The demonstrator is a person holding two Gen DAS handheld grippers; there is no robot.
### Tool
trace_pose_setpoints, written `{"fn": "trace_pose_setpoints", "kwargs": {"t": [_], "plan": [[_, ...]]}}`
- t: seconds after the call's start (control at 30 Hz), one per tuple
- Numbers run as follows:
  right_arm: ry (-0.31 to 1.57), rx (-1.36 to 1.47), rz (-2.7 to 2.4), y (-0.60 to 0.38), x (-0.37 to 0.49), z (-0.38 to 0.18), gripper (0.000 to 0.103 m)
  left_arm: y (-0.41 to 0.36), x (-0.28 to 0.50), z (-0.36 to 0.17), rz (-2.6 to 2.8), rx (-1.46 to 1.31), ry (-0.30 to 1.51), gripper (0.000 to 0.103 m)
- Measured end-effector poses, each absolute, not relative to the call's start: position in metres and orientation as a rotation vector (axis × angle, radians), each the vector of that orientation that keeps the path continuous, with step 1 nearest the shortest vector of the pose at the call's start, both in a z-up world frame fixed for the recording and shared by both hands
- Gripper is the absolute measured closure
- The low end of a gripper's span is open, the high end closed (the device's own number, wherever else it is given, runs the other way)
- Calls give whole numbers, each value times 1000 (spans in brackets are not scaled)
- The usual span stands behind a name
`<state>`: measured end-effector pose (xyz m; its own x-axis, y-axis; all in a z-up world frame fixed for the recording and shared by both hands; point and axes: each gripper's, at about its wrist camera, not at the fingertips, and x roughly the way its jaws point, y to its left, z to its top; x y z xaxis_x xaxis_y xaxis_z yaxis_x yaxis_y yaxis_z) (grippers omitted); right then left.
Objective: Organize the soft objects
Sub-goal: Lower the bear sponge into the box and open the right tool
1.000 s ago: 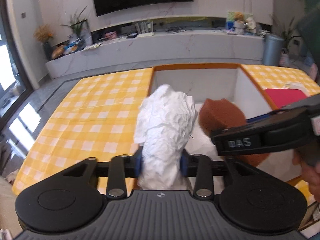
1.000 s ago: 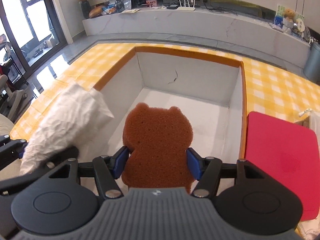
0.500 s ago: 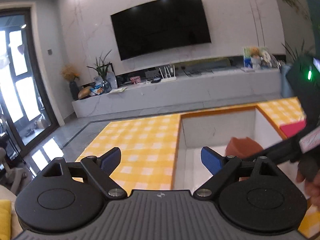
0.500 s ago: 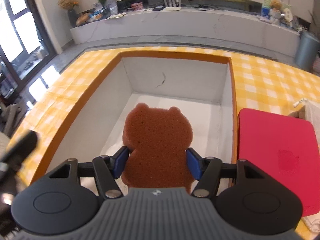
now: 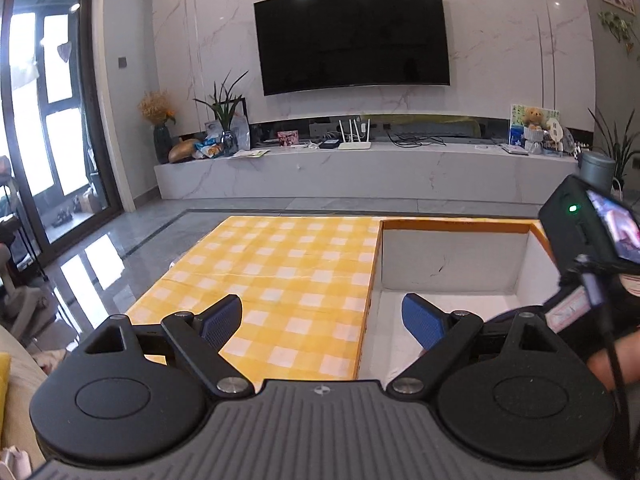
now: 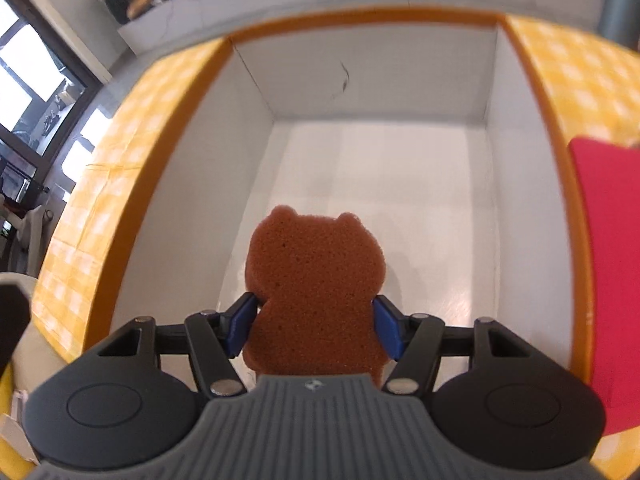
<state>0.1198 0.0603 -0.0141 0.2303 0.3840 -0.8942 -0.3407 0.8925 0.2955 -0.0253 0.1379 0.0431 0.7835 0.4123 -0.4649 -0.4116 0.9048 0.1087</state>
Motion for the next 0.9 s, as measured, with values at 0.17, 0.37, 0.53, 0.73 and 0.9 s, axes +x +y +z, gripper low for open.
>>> {"fn": "trace_pose_setpoints", "kwargs": {"t": [0.17,0.37,0.53,0.73,0.9], "plan": [[1306,80,508,70,131,-22,37,146,-26,43,459,-36,517,0],[1254,-111,589,79,117,-11,9,149,-29,43,475,-74,515,0],[1199,-191,671,64,101,14,8,145,-32,46,440,-73,495,0],[1040,-138,707,34,99,58,36,144,-30,46,449,-87,503,0],[1082,-255,749,55,101,40,92,145,-27,43,465,-84,519,0]]}}
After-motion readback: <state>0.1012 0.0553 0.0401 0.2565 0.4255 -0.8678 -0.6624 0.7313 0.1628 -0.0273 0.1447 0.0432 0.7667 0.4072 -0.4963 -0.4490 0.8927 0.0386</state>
